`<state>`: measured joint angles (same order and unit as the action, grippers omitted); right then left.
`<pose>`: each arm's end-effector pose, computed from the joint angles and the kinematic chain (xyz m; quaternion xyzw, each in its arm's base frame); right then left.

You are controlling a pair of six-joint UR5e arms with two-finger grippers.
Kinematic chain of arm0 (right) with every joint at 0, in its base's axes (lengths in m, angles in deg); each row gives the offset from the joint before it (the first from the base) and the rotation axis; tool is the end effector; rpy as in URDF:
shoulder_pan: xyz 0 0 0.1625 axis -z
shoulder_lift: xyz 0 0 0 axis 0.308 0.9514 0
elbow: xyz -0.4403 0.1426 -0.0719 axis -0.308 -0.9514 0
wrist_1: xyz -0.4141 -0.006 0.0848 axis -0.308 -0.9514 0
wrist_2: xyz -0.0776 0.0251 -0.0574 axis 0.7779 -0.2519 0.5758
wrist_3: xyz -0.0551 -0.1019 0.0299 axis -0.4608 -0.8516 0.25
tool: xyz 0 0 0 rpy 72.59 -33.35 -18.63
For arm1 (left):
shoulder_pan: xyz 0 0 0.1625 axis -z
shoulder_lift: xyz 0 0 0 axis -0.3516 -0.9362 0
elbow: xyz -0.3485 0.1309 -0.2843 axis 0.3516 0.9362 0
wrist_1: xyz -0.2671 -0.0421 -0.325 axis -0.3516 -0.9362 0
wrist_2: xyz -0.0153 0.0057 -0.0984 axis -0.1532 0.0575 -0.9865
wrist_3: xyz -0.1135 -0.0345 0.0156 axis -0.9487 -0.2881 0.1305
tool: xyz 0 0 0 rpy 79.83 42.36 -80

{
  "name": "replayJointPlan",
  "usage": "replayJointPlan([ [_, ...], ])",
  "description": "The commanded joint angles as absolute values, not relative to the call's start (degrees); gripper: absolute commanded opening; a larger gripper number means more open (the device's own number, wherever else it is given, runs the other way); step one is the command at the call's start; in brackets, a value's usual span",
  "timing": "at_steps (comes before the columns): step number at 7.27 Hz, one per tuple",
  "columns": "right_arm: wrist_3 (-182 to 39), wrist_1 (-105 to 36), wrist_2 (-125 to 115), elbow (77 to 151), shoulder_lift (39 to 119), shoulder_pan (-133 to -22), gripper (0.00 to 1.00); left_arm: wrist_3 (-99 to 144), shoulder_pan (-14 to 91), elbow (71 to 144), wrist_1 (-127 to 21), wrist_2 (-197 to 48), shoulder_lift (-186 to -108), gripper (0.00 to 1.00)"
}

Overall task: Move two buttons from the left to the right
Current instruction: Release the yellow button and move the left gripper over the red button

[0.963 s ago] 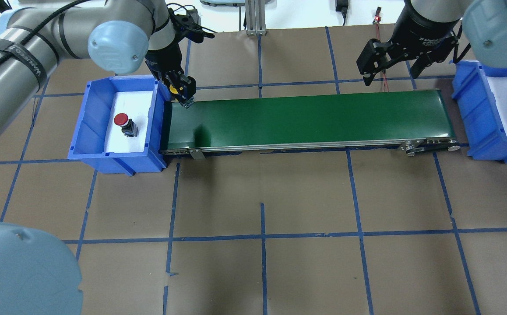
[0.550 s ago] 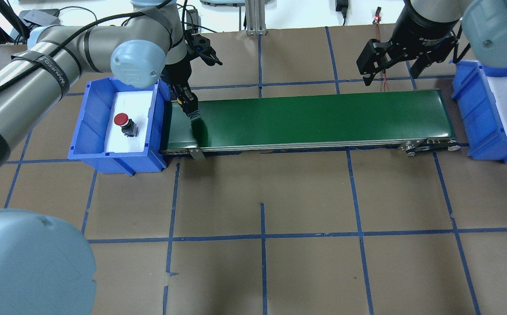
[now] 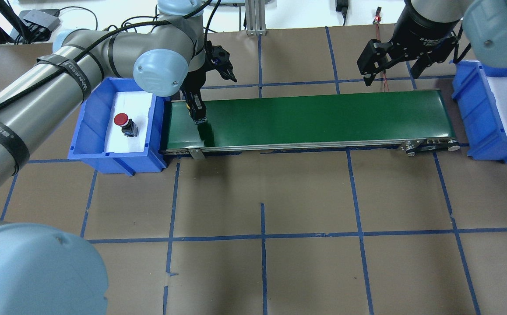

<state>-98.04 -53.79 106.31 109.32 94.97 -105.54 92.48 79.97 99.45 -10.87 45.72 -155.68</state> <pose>0.1136 -0.5460 0.5030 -0.0661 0.9970 -0.0386 0.0089 -0.2389 -0.6521 0.3037 0.5450 0.8337 0.0722 0.0514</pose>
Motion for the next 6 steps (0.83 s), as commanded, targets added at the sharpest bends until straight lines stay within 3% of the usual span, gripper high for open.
replayJointPlan([
  [1,-98.0,-53.3,106.3,109.3,95.0,-105.6,1.0,92.0,80.1,99.4,-10.5,45.6,-156.5,0.89],
  [4,-98.0,-53.2,106.2,109.3,95.1,-105.4,1.0,91.6,78.0,97.3,-11.7,45.3,-152.4,0.89],
  [6,-98.0,-53.2,106.2,109.3,95.1,-105.4,1.0,84.2,69.9,97.9,-12.6,43.4,-150.3,0.89],
])
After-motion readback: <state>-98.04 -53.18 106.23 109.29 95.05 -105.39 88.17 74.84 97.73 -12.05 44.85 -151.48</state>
